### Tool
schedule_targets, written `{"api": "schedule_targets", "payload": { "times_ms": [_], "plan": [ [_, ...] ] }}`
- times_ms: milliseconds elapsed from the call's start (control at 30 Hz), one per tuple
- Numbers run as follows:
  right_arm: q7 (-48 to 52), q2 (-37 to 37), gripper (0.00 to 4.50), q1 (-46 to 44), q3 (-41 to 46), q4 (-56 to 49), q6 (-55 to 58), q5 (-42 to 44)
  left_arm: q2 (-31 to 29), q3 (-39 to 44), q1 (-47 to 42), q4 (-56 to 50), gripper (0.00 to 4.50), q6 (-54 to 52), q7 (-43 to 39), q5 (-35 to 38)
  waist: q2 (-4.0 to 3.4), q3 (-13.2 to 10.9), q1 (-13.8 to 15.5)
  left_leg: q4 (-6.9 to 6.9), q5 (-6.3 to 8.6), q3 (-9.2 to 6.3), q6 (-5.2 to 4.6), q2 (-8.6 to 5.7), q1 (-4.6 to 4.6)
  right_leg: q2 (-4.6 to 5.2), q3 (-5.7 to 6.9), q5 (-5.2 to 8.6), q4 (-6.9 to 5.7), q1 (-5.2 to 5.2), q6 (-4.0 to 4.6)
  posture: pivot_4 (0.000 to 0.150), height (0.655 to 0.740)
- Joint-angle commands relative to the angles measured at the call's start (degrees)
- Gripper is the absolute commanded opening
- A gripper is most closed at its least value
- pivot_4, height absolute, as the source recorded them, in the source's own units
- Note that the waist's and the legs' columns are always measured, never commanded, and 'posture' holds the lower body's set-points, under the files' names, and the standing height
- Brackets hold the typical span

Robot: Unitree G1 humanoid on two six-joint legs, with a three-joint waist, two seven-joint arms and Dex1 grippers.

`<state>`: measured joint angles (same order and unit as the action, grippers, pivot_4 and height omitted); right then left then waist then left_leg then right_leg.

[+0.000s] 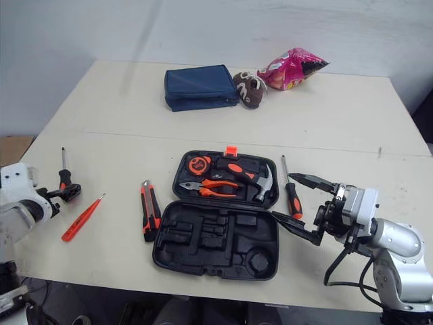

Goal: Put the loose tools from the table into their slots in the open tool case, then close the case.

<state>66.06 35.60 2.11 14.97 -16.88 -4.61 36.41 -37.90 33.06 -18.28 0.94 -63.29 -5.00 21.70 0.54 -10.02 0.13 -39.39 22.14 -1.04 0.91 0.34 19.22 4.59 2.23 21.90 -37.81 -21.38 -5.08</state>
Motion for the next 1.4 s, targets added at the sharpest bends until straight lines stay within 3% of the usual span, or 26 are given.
{"api": "schedule_targets", "payload": {
  "times_ms": [33,333,600,633,767,867,1000,1133,1233,1400],
  "plan": [
    [0.8,-0.2,4.5,-0.3,-0.7,-2.3,-0.9,0.5,-1.9,-3.3,-2.5,5.6,4.46,4.0,-1.1,-2.9,-0.01,0.0,-0.1,0.0,-0.01,0.0,0.02,0.0,0.0,-0.01,0.0,0.0,-0.01,-0.01,0.0,0.15,0.74],
    [3.9,-0.2,4.5,-0.4,-3.1,-5.5,-0.5,3.6,-1.6,-4.5,-5.7,11.3,4.46,0.8,-1.1,-4.2,-0.14,0.1,0.1,-0.03,-0.04,-0.05,0.07,-0.01,-0.03,0.0,0.05,0.0,-0.07,0.0,0.0,0.15,0.74],
    [3.3,-0.1,4.5,-0.1,-2.9,-6.1,-0.6,2.7,-1.4,-1.2,-3.8,7.3,1.04,-4.7,-0.7,-3.8,-0.29,0.2,-0.4,-0.01,-0.04,-0.04,0.07,0.0,-0.05,-0.01,0.03,0.0,-0.07,0.0,0.0,0.15,0.74],
    [3.1,-0.1,4.5,-0.1,-2.9,-6.2,-0.5,2.6,-1.8,-0.5,-3.0,6.2,0.8,-5.3,-0.6,-3.9,-0.29,0.2,-0.5,0.0,-0.04,-0.04,0.07,0.0,-0.05,-0.01,0.02,0.0,-0.07,0.0,0.0,0.15,0.74],
    [2.5,0.0,4.5,0.0,-2.7,-6.3,-0.6,2.2,-2.5,1.9,-1.5,3.0,0.81,-6.4,-0.8,-4.0,-0.29,0.2,-0.7,0.06,-0.04,-0.01,0.07,0.0,-0.05,0.0,-0.03,0.0,-0.02,-0.01,0.0,0.15,0.74],
    [2.1,0.2,4.5,0.0,-2.3,-6.2,-0.8,1.9,-3.6,2.9,-0.9,-0.4,0.81,4.0,-5.0,-3.2,-0.25,0.1,-0.8,0.06,-0.04,-0.01,0.07,0.01,-0.05,-0.01,-0.03,0.0,-0.02,-0.03,0.0,0.15,0.74],
    [2.1,0.8,4.5,0.1,-1.9,-5.7,-1.1,1.2,-5.1,1.7,0.5,-3.9,0.81,17.7,-17.2,0.0,-0.01,0.1,-0.2,0.05,-0.05,-0.05,0.09,0.03,0.02,0.0,0.02,0.0,0.01,-0.07,0.01,0.15,0.74],
    [5.1,2.6,4.5,0.0,-0.7,-2.1,-3.7,-0.6,-13.1,-9.1,5.8,-8.0,0.81,37.7,-37.7,-3.4,0.01,0.1,0.0,0.08,-0.04,-0.09,0.07,-0.03,0.07,0.08,0.08,-0.01,0.18,-0.01,0.01,0.15,0.74],
    [6.5,3.5,4.5,0.0,-0.1,0.4,-5.4,-1.0,-17.0,-17.3,6.8,-9.0,0.81,50.8,-48.6,-6.1,-0.25,0.0,0.0,0.12,-0.04,-0.13,0.06,-0.08,0.0,0.13,0.16,-0.03,0.36,0.17,-0.02,0.15,0.74],
    [7.7,4.2,4.5,0.9,1.8,3.9,-7.8,-2.0,-16.7,-26.0,-0.3,-12.6,0.81,49.2,-58.7,-0.7,-0.25,-0.1,-0.2,0.12,-0.04,-0.13,0.05,0.01,0.04,-0.01,0.22,-0.04,0.27,0.14,-0.02,0.15,0.74]
  ]
}}
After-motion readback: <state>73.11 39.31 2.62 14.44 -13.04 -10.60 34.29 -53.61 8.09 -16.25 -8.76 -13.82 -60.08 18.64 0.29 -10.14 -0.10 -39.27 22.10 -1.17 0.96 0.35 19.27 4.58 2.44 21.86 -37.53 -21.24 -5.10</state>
